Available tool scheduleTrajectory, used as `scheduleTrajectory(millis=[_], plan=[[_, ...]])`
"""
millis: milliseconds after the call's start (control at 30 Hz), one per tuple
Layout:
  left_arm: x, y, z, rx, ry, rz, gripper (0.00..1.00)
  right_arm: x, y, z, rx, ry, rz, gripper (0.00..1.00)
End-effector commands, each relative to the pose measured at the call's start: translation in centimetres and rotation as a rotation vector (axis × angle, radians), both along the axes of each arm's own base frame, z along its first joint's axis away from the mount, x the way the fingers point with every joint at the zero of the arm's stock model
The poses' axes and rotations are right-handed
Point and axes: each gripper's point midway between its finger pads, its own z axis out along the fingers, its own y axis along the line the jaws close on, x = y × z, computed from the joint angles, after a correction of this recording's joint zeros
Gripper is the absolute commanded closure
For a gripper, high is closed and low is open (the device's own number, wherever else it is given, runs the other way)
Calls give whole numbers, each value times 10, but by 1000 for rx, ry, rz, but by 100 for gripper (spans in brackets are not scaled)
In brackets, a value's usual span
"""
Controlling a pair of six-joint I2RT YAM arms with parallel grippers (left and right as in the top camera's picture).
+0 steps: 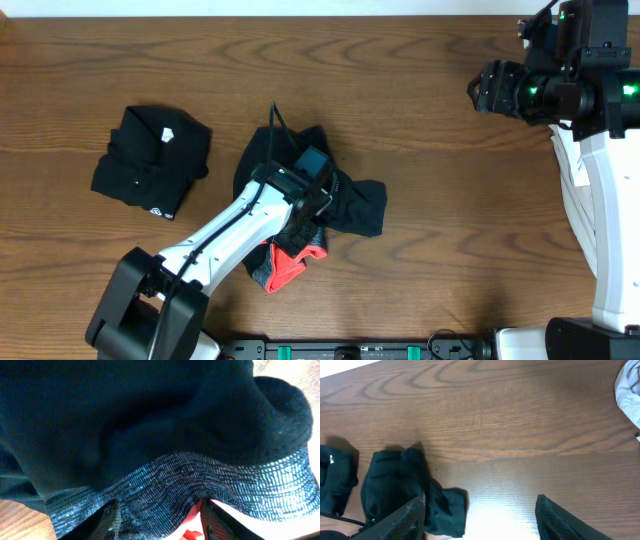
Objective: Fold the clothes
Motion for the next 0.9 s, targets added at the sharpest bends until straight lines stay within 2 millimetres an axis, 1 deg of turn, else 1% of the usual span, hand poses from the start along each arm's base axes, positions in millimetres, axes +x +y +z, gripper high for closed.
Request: scheduleTrajectory(millis=[0, 133, 233, 567, 700, 867], plan=[[4, 2, 8, 15, -25, -19, 47, -1, -1, 4, 0, -11, 9, 31], [5, 2, 29, 19, -24, -20, 47, -1, -1, 4, -1, -12, 9, 31], [1, 5, 34, 25, -14, -20, 47, -1, -1, 4, -1, -12, 9, 31], [-5, 9, 22, 39, 6, -21, 47, 1, -1, 5, 0, -20, 9, 30], [-6, 10, 19, 39, 4, -21, 47, 0, -1, 5, 0, -19, 9, 30], [-4, 8, 9, 27, -14, -22, 48, 0, -1, 5, 0, -19, 9, 30]])
